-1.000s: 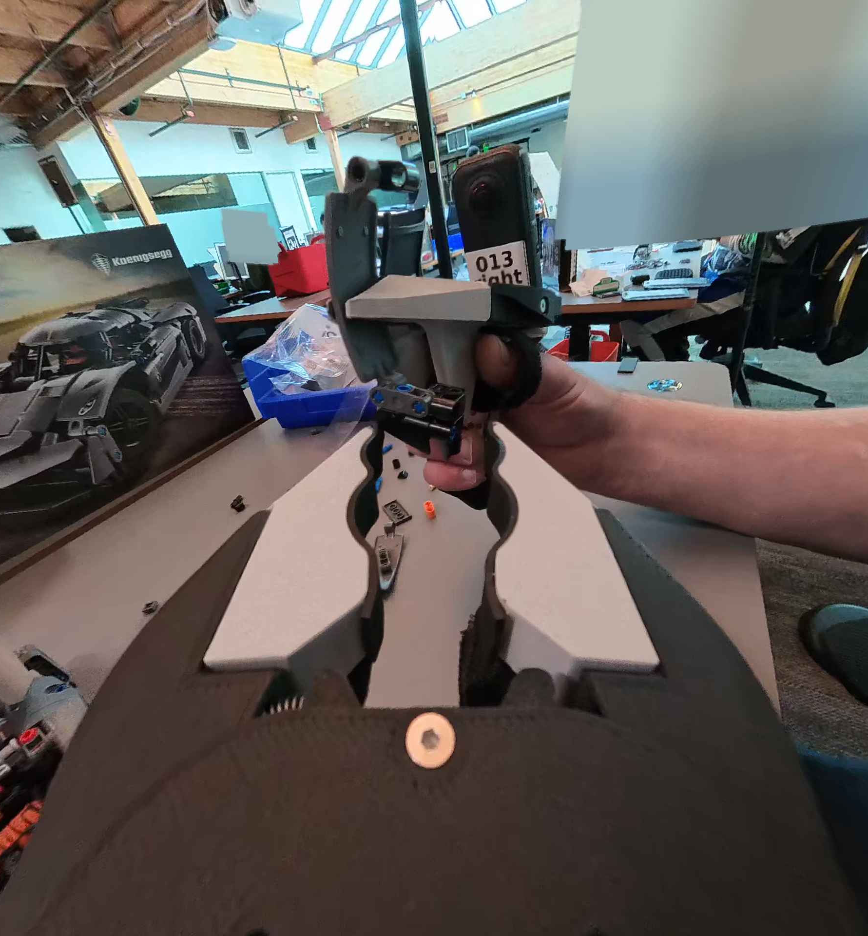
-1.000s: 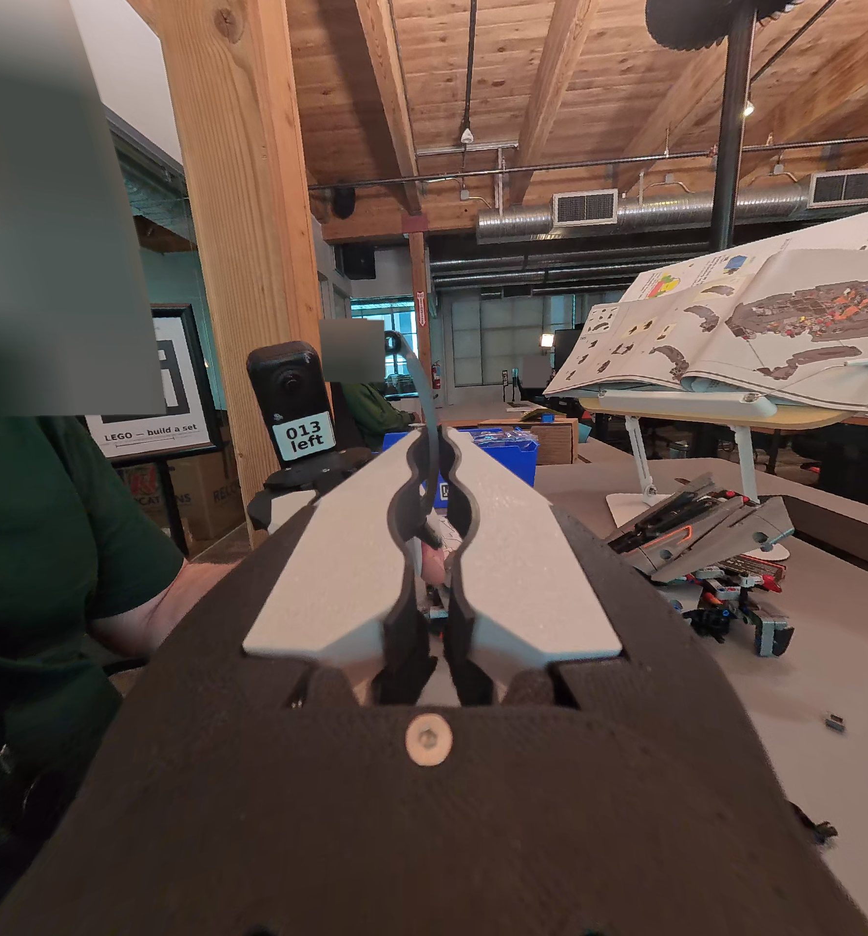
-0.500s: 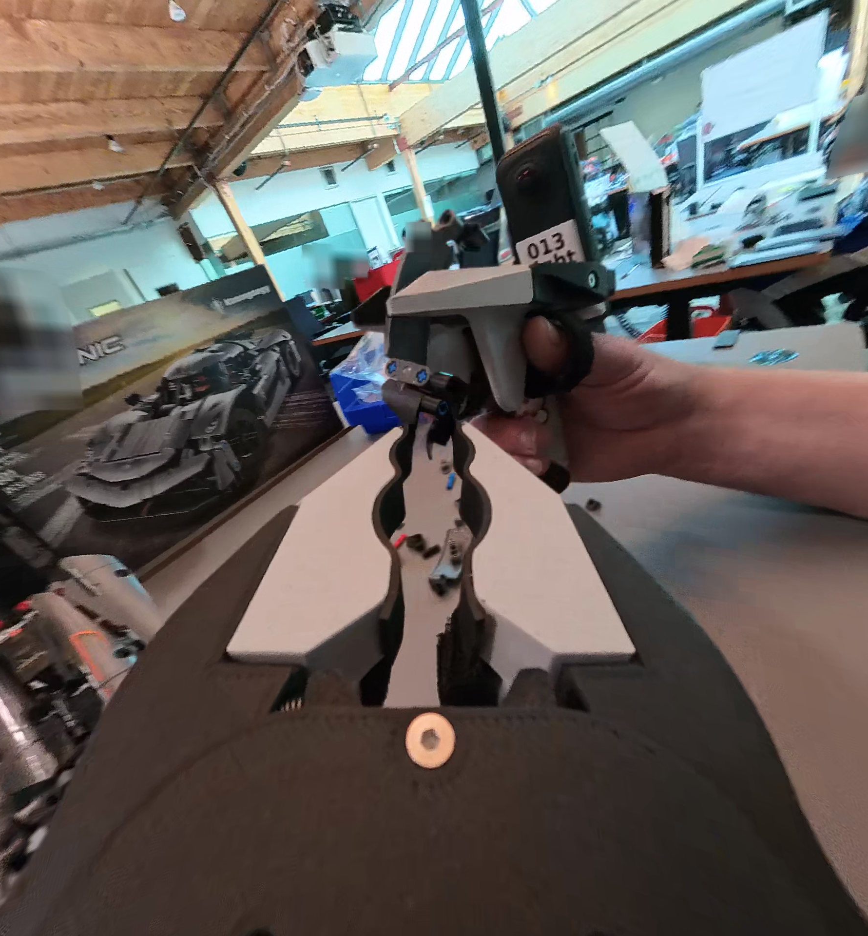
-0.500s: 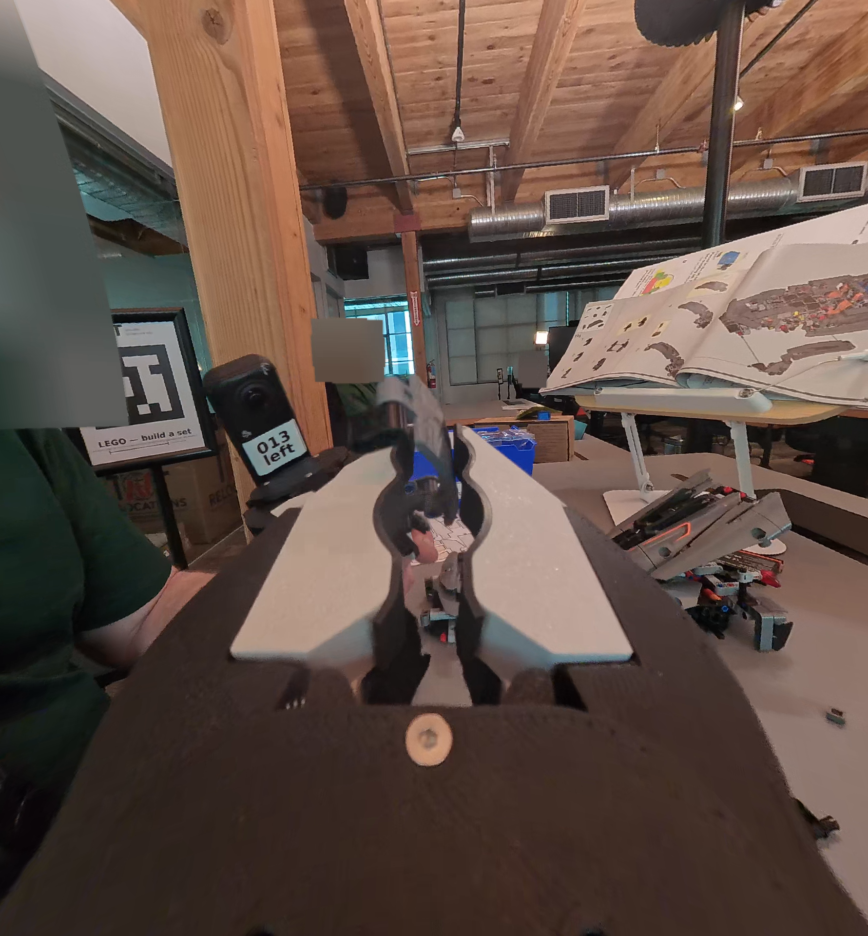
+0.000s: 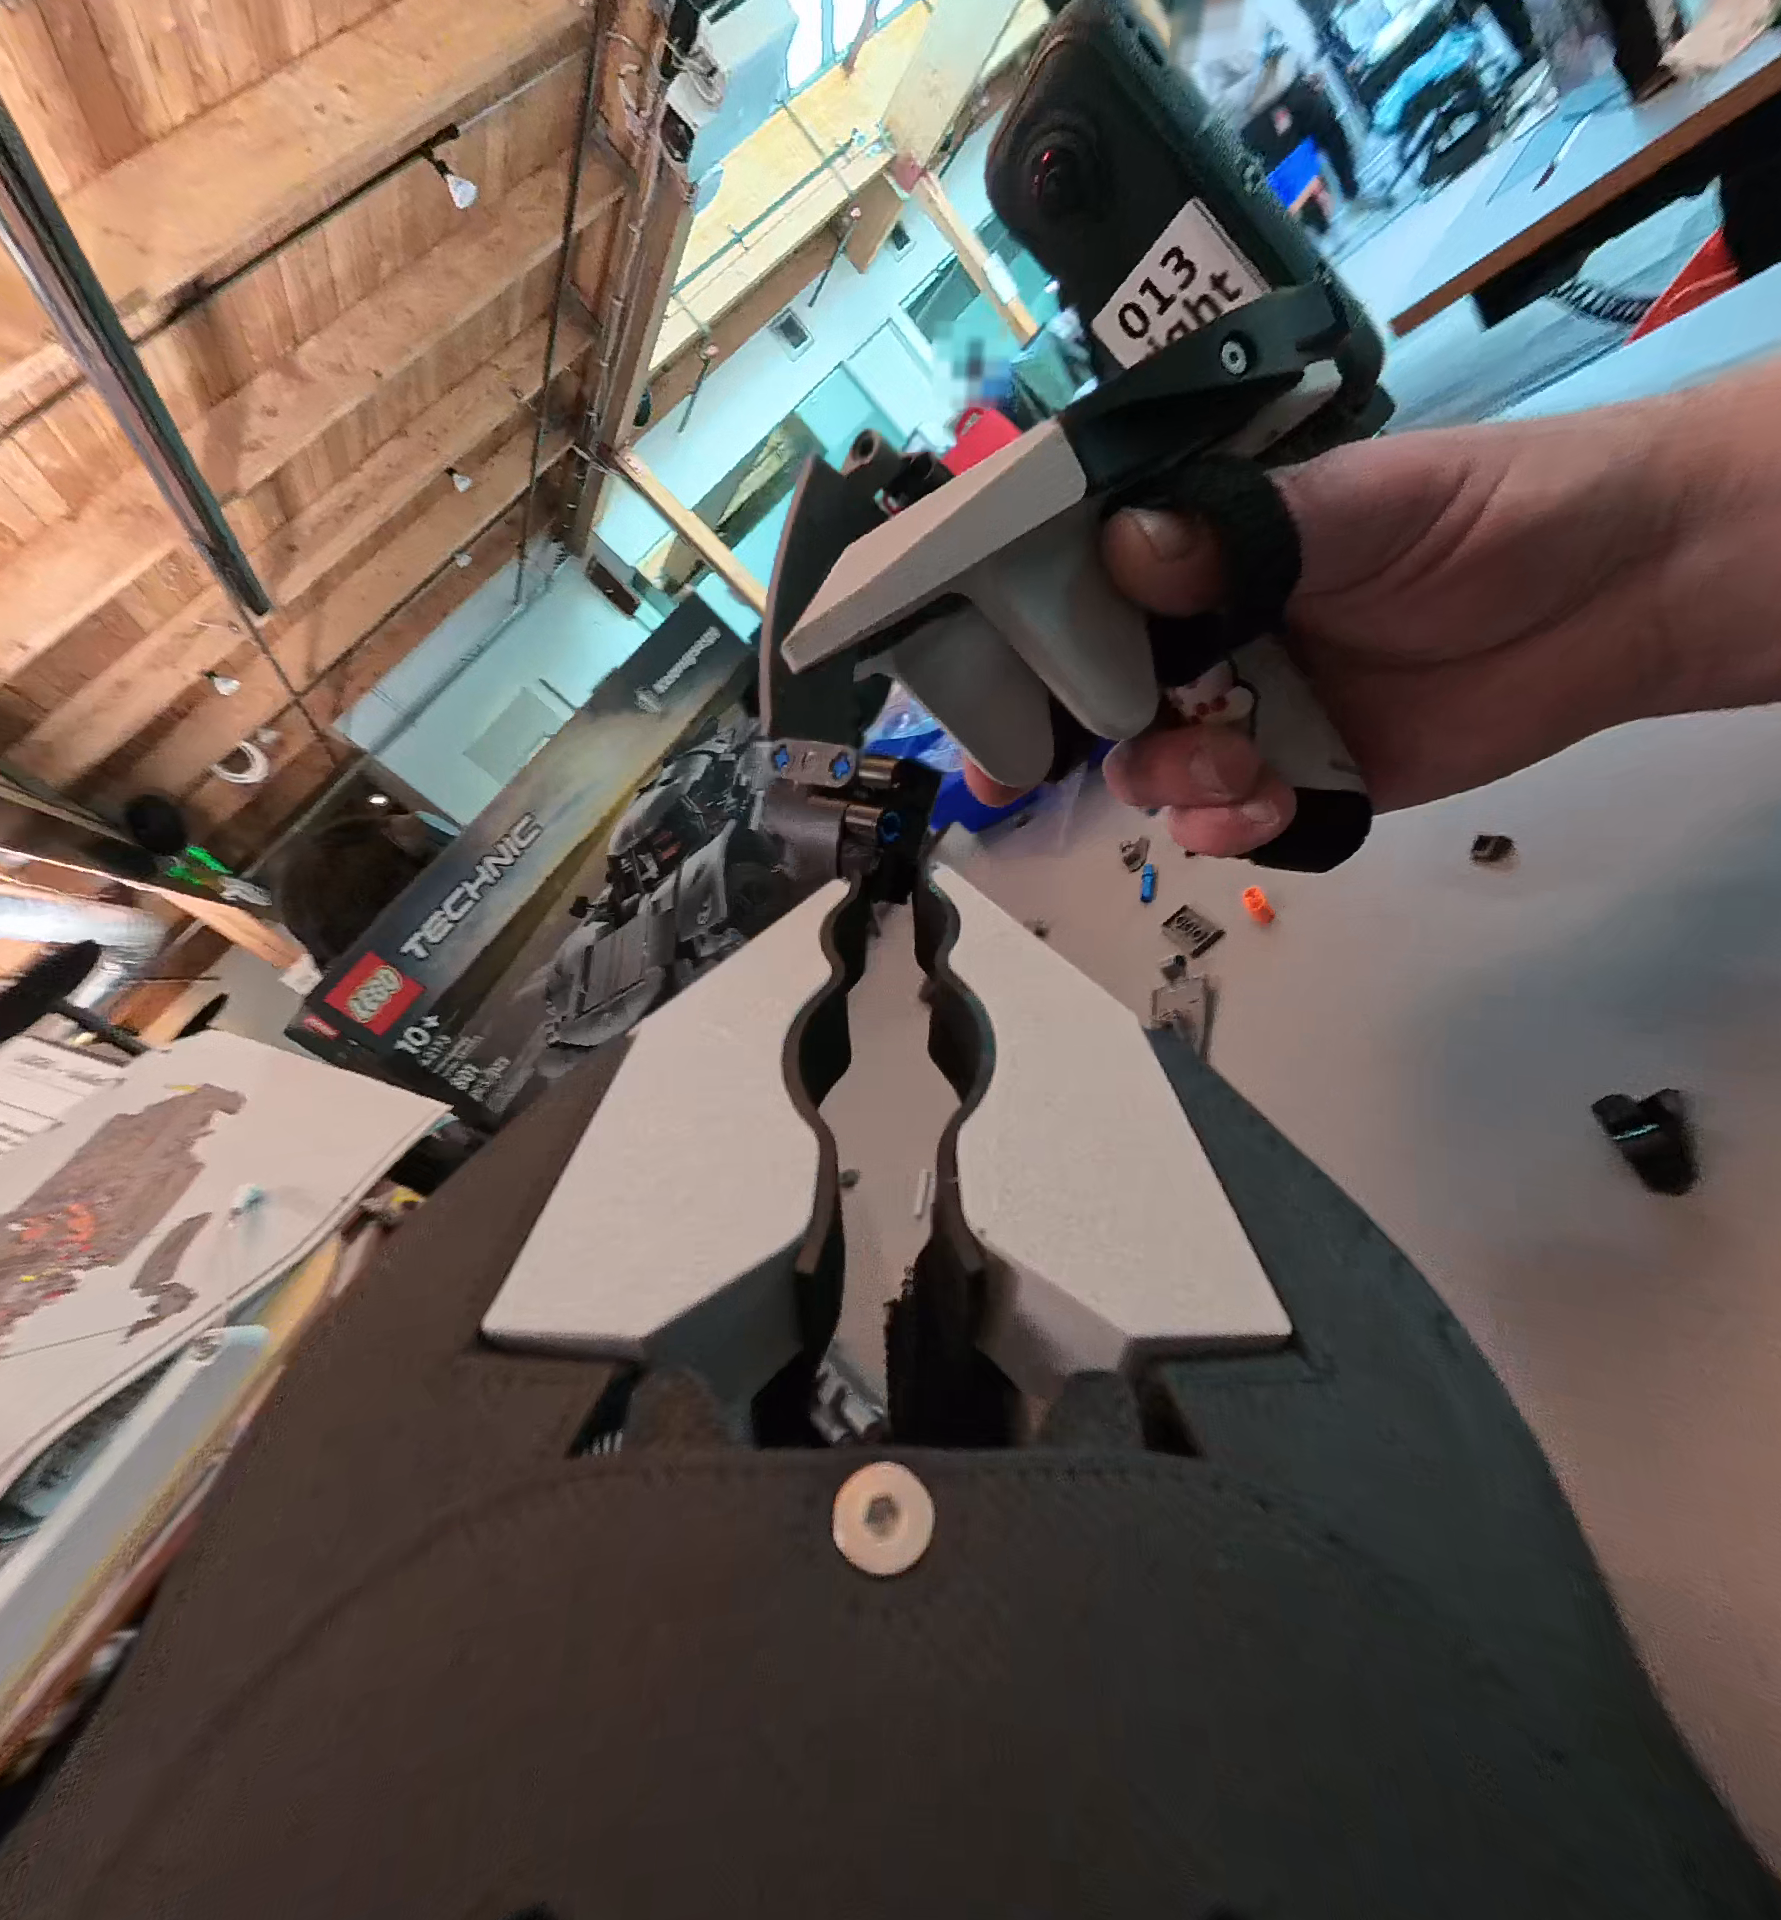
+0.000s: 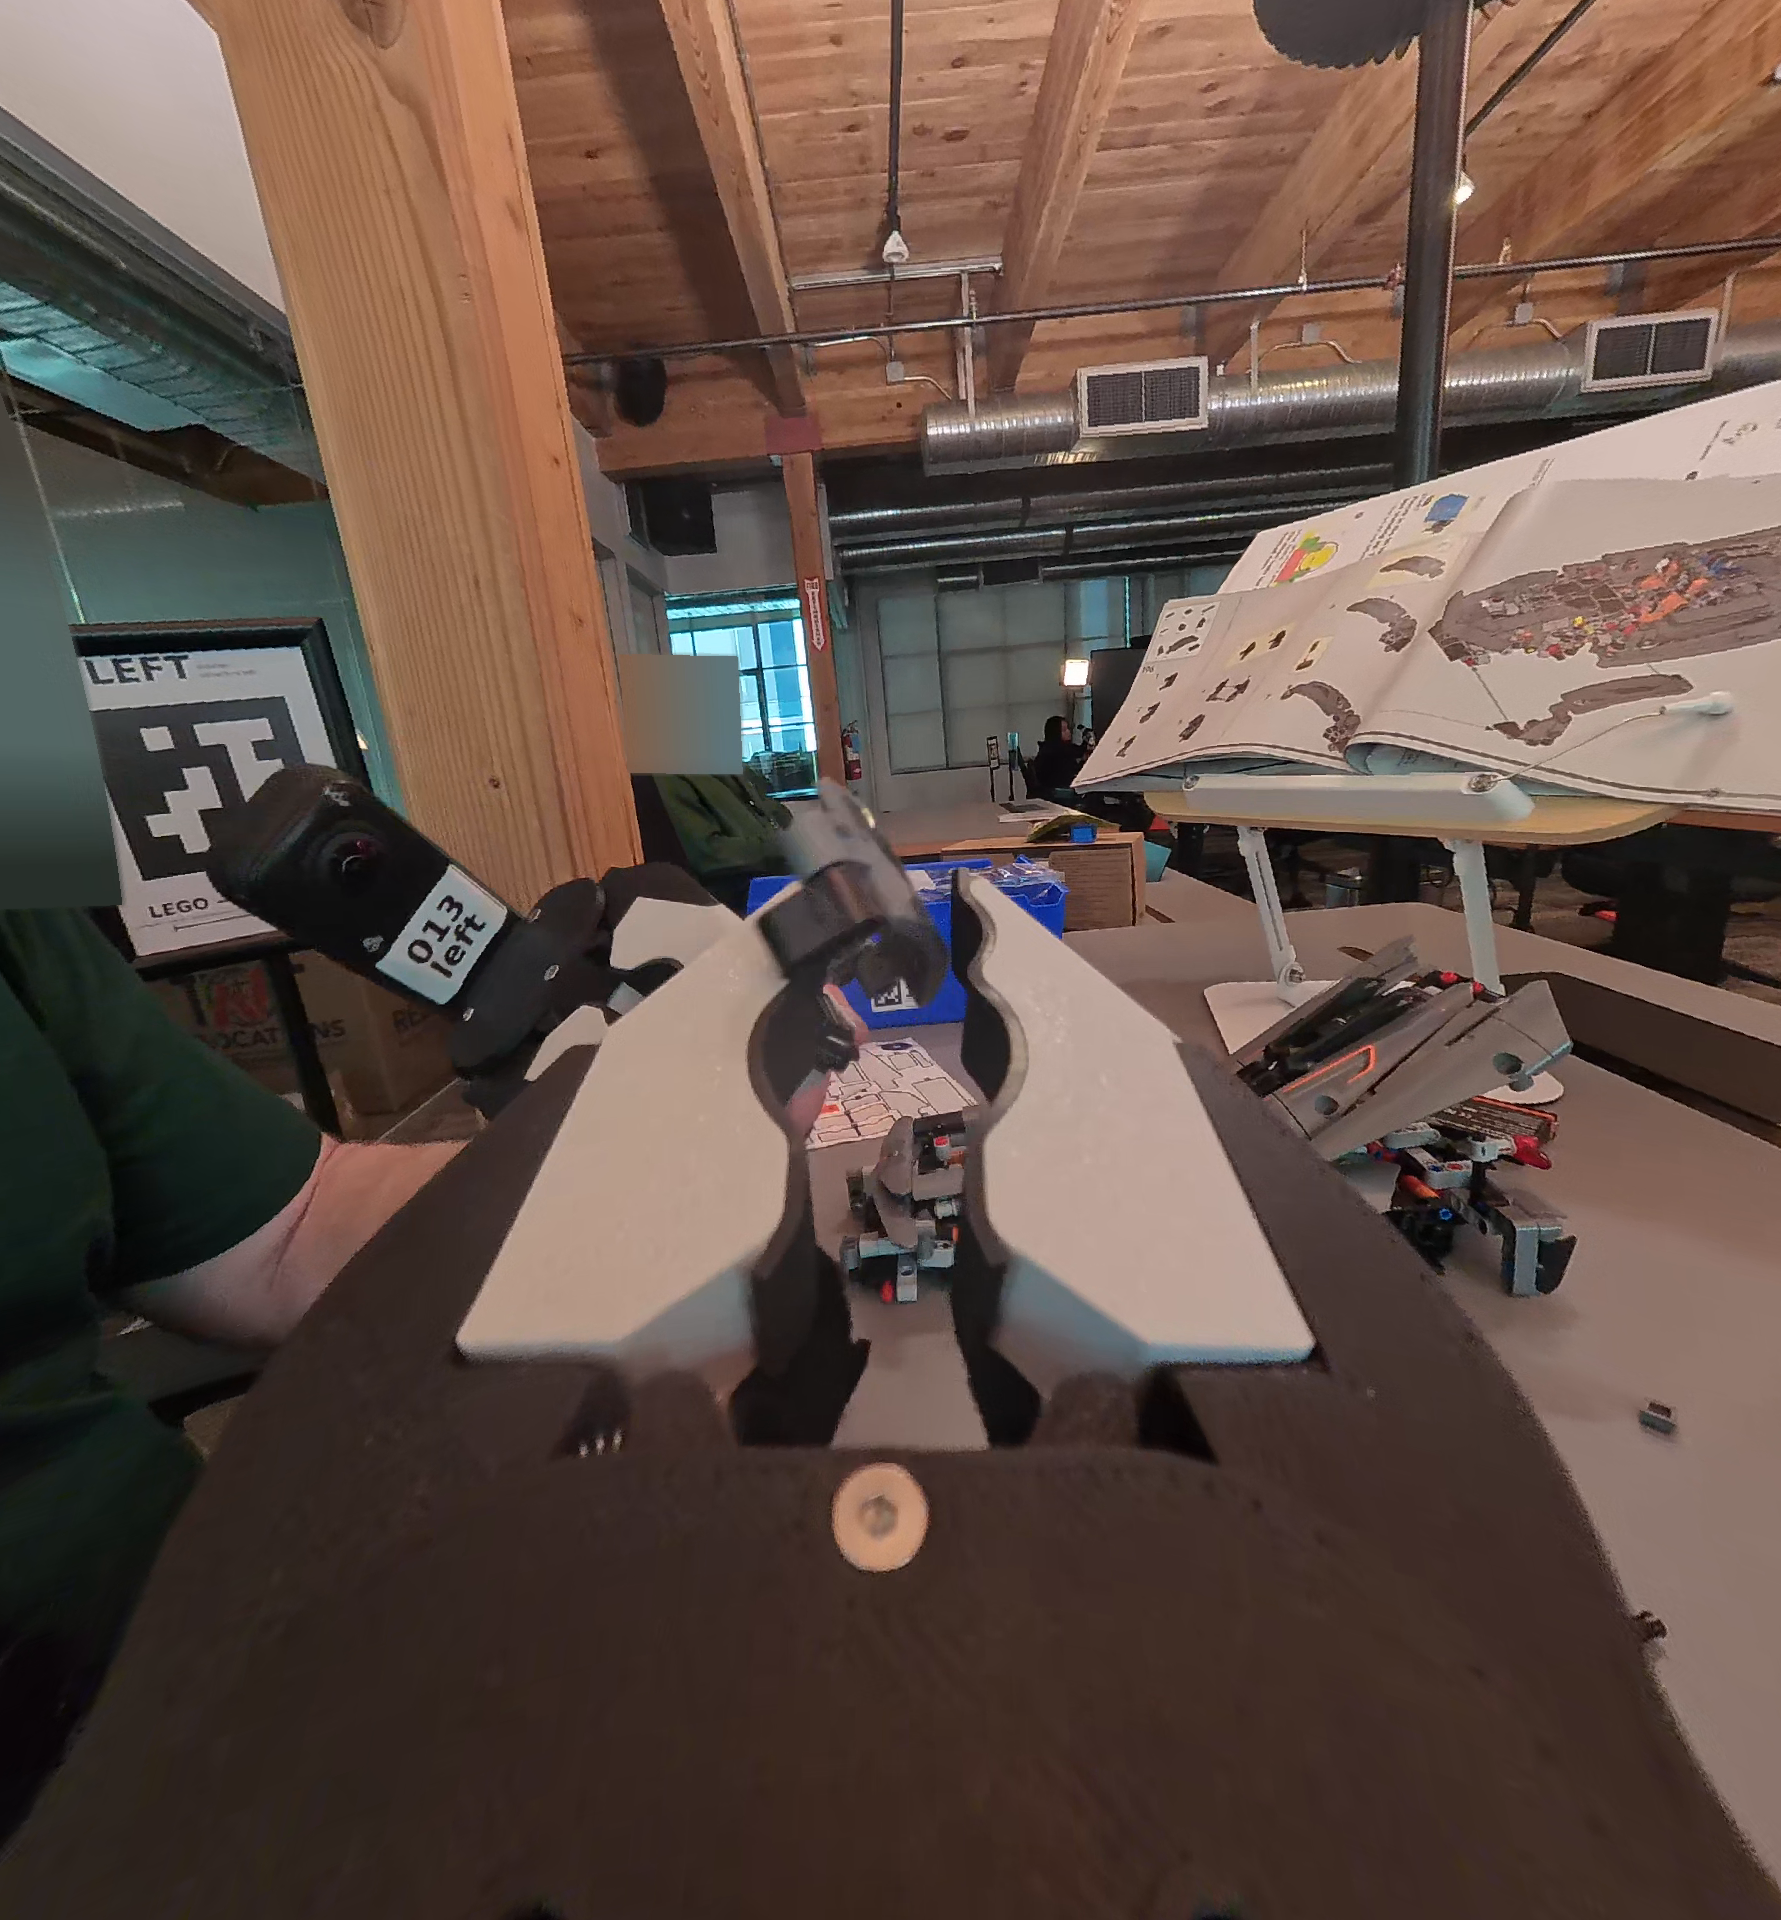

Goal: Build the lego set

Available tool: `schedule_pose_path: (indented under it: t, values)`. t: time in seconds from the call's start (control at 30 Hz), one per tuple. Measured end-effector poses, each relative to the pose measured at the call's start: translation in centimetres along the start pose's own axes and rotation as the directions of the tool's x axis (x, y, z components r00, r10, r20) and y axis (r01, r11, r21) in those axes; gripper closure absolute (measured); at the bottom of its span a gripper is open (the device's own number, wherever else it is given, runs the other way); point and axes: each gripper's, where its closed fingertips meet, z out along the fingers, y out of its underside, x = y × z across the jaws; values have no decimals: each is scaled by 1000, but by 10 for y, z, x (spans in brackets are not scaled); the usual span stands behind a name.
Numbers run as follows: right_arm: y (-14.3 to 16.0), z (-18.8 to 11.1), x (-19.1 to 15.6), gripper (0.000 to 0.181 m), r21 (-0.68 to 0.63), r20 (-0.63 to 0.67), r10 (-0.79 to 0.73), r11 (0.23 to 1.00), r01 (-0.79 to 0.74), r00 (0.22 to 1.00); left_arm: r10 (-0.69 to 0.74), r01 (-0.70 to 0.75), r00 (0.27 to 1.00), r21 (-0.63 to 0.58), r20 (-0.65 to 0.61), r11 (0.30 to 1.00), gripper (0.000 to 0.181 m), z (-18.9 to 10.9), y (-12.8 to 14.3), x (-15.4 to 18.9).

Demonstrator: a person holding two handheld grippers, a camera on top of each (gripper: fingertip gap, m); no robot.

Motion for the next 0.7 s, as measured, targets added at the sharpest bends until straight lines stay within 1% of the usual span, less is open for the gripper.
schedule_pose_path:
  t: [0.17, 0.27, 0.37, 0.5, 0.63, 0.7]
  values:
    - [0, 0, 0, 163, -1, -3, -2, 1000, 2, 1000, 177, -175, 983, -46, 37, 983, 178, 0, 2, 0]
    - [2, -1, 3, 160, -15, -15, 6, 1000, -6, 1000, 239, -236, 970, -64, 45, 970, 177, 0, 3, -2]
    - [2, -1, 3, 160, -16, -12, 9, 1000, -9, 1000, 260, -258, 965, -56, 43, 965, 177, -2, 1, -3]
    - [7, -1, 7, 149, -44, -21, 44, 998, -45, 999, 268, -265, 962, -51, 48, 963, 177, -8, 1, -3]
    - [16, 0, 11, 140, -90, -34, 76, 993, -79, 997, 323, -318, 944, -75, 68, 945, 177, -17, 4, -8]
    - [18, -2, 14, 128, -102, -38, 82, 991, -85, 996, 372, -364, 925, -101, 82, 926, 177, -24, 6, -14]
